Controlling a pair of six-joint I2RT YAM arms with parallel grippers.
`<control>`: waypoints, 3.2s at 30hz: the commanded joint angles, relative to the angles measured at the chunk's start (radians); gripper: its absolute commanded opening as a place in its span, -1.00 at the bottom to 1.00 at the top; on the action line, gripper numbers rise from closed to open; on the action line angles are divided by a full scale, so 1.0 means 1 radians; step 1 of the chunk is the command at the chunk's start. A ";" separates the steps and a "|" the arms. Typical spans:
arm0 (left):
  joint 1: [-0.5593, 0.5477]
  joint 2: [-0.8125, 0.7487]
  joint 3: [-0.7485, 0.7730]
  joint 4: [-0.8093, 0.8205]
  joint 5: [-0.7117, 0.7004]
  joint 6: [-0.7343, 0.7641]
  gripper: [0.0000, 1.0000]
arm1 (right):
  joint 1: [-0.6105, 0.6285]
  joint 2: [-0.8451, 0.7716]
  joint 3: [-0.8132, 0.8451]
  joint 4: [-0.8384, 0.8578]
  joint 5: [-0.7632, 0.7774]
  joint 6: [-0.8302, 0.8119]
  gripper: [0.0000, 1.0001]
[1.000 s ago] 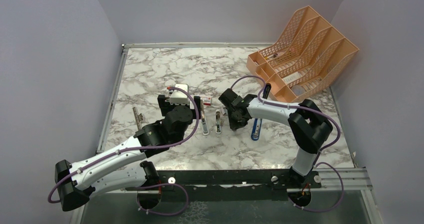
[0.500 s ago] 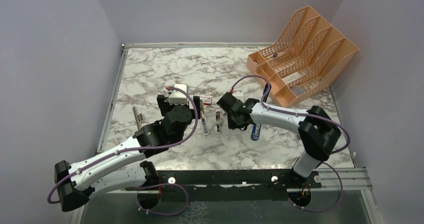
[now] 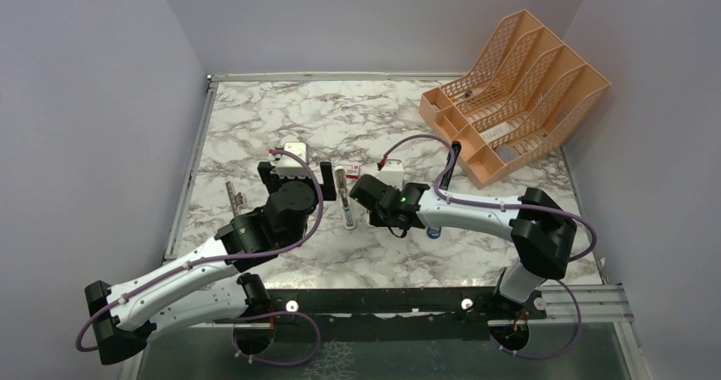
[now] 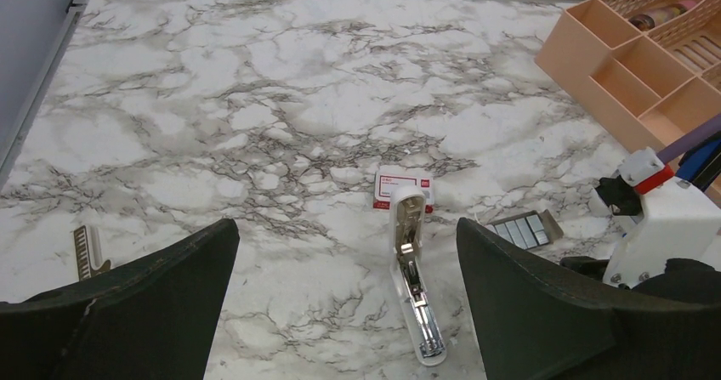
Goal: Load the staples into the stapler
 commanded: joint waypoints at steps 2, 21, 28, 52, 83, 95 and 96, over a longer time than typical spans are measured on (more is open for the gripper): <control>0.003 -0.049 0.002 -0.002 -0.039 -0.016 0.97 | 0.005 0.069 0.076 0.047 0.069 0.032 -0.59; 0.003 -0.093 -0.006 -0.046 -0.144 -0.076 0.98 | 0.002 0.161 0.118 0.065 0.100 -0.017 -0.57; 0.003 -0.082 -0.006 -0.047 -0.141 -0.076 0.97 | -0.007 0.166 0.110 0.086 0.087 -0.031 -0.57; 0.003 -0.061 -0.003 -0.047 -0.135 -0.070 0.97 | -0.033 0.162 0.090 0.105 0.088 -0.054 -0.57; 0.003 -0.064 -0.005 -0.047 -0.136 -0.071 0.98 | -0.036 0.185 0.084 0.120 0.036 -0.077 -0.58; 0.003 -0.068 -0.005 -0.047 -0.136 -0.071 0.98 | -0.036 0.179 0.067 0.116 0.024 -0.071 -0.58; 0.003 -0.066 -0.005 -0.047 -0.136 -0.071 0.98 | -0.036 0.179 0.064 0.116 0.021 -0.070 -0.58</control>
